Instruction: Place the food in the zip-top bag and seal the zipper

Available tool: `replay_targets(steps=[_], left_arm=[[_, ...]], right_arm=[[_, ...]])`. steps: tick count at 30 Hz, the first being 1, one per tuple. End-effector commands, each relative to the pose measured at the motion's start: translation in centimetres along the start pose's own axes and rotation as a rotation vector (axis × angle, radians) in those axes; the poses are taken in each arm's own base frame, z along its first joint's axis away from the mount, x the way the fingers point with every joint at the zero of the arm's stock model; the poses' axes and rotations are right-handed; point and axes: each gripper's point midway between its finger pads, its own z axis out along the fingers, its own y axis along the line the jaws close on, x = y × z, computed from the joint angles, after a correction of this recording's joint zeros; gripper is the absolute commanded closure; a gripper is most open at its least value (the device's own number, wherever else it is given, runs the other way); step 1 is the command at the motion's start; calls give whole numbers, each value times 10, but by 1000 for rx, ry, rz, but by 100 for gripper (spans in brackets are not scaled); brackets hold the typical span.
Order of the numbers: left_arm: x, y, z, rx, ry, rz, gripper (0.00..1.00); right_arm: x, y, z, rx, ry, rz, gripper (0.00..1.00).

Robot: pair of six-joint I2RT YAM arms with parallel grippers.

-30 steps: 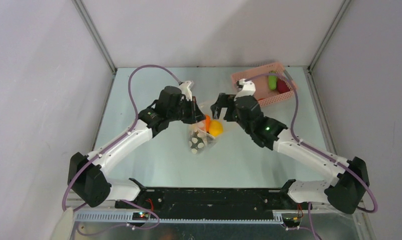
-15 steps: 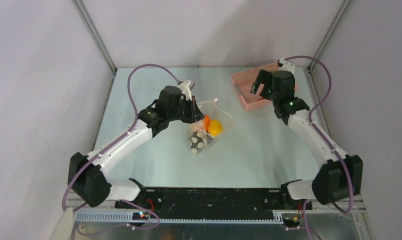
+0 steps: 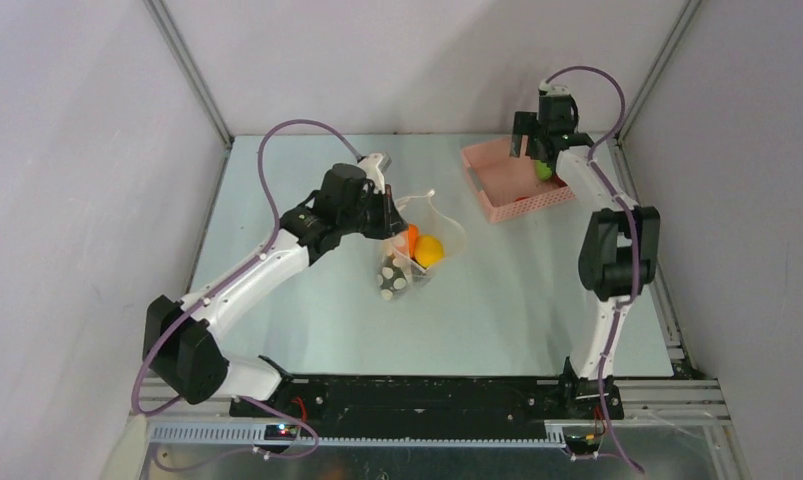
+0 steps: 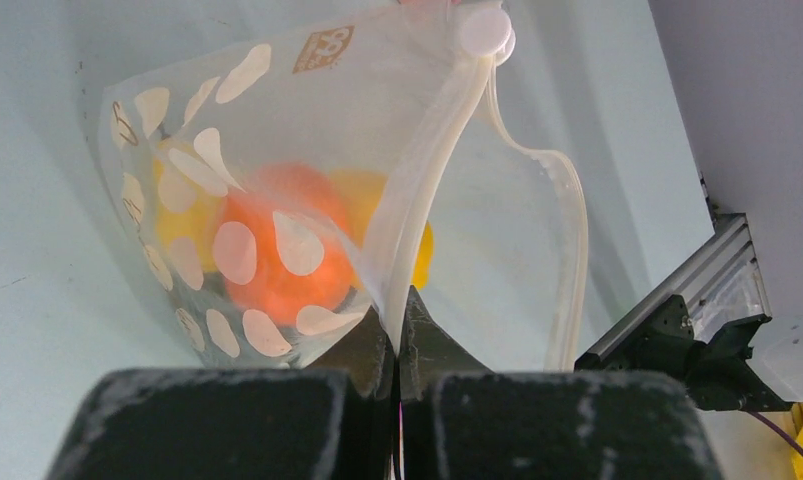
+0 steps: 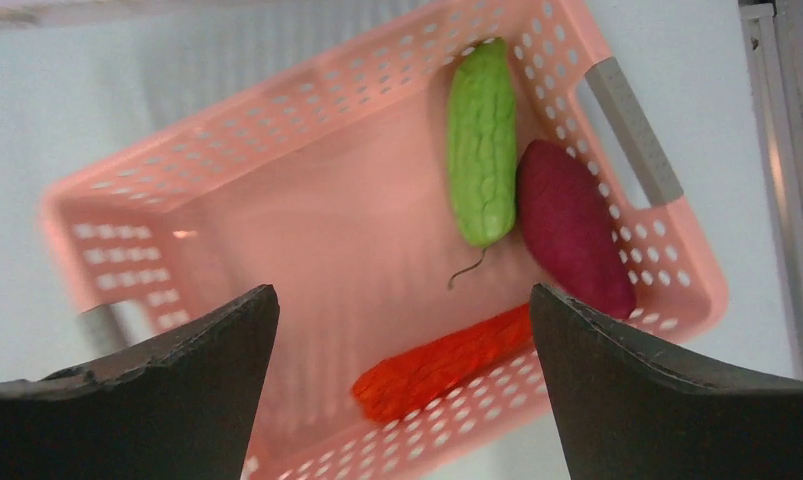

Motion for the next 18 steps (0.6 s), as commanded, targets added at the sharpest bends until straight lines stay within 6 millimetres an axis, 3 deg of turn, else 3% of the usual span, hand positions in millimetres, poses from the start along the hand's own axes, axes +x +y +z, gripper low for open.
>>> replay_targets(steps=[1,12,18], left_arm=[[-26,-4,-3,-4,-58,34,100],[-26,2,15,-30,-1,10,100],[-28,2,21,-33,10,5,100]], right_arm=[[-5,-29,39,27,17,-111,1],[10,-51,118,39,16,-233,4],[10,-44,139,-3,-36,-300,7]])
